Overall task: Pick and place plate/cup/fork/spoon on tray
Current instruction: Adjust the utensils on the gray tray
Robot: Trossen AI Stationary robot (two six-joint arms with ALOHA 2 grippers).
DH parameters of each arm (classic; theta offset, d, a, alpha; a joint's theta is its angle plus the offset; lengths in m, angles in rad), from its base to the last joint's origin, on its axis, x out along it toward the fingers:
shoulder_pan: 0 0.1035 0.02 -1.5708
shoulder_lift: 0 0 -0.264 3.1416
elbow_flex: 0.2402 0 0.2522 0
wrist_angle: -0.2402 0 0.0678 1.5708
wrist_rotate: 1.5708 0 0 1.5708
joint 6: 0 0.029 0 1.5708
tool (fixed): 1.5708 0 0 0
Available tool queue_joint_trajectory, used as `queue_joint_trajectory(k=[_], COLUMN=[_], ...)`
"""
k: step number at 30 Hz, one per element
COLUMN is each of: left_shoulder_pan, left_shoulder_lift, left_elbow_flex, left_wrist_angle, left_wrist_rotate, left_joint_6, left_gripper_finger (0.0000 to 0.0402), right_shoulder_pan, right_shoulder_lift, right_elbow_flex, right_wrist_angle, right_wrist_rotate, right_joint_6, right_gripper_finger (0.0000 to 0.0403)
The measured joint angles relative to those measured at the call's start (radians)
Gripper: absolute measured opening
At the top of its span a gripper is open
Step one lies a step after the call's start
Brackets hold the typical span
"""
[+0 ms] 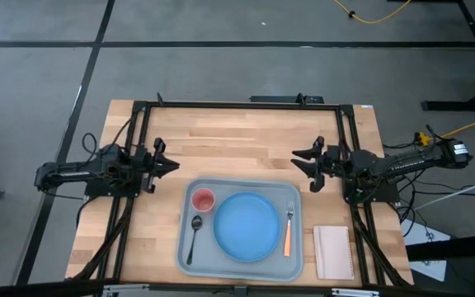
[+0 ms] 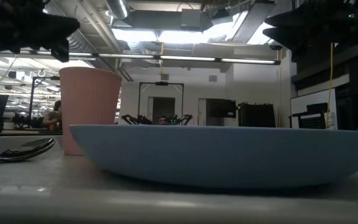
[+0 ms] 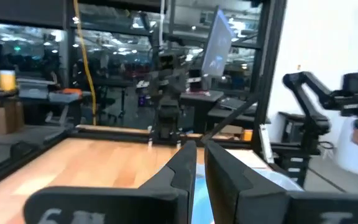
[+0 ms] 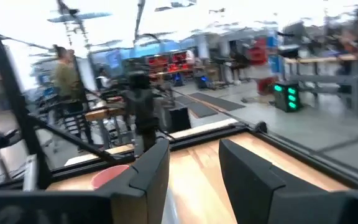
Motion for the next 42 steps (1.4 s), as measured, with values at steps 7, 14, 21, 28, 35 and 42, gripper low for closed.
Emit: queue_joint_trajectory(k=[7, 14, 21, 28, 35, 42], left_shoulder_pan=[0.000, 0.000, 0.000, 0.000, 0.000, 0.000], left_shoulder_lift=[0.000, 0.000, 0.000, 0.000, 0.000, 0.000], left_elbow_flex=[-0.010, -0.010, -0.010, -0.010, -0.010, -0.010], left_wrist_angle=[0.010, -0.069, -0.083, -0.084, -0.083, -0.082], left_wrist_rotate=[-0.019, -0.028, -0.040, -0.050, -0.052, -0.052], left_joint_6=[0.002, -0.025, -0.049, -0.043, -0.043, -0.043], left_gripper_finger=[0.0028, 0.0027, 0.0027, 0.0027, 0.0028, 0.0027], right_shoulder_pan=[0.005, 0.073, 0.133, 0.215, 0.256, 0.254], right_shoulder_lift=[0.045, 0.257, 0.465, 0.631, 0.677, 0.686], right_elbow_flex=[0.045, 0.378, 0.674, 0.682, 0.682, 0.681], right_wrist_angle=[0.087, -0.259, -1.083, -1.285, -1.292, -1.302], right_wrist_rotate=[-0.293, -0.421, -0.203, -0.296, -0.287, -0.151], right_joint_6=[-0.049, -0.098, 0.408, 0.673, 0.669, 0.468], right_gripper_finger=[0.0145, 0.0145, 0.0145, 0.0145, 0.0145, 0.0145])
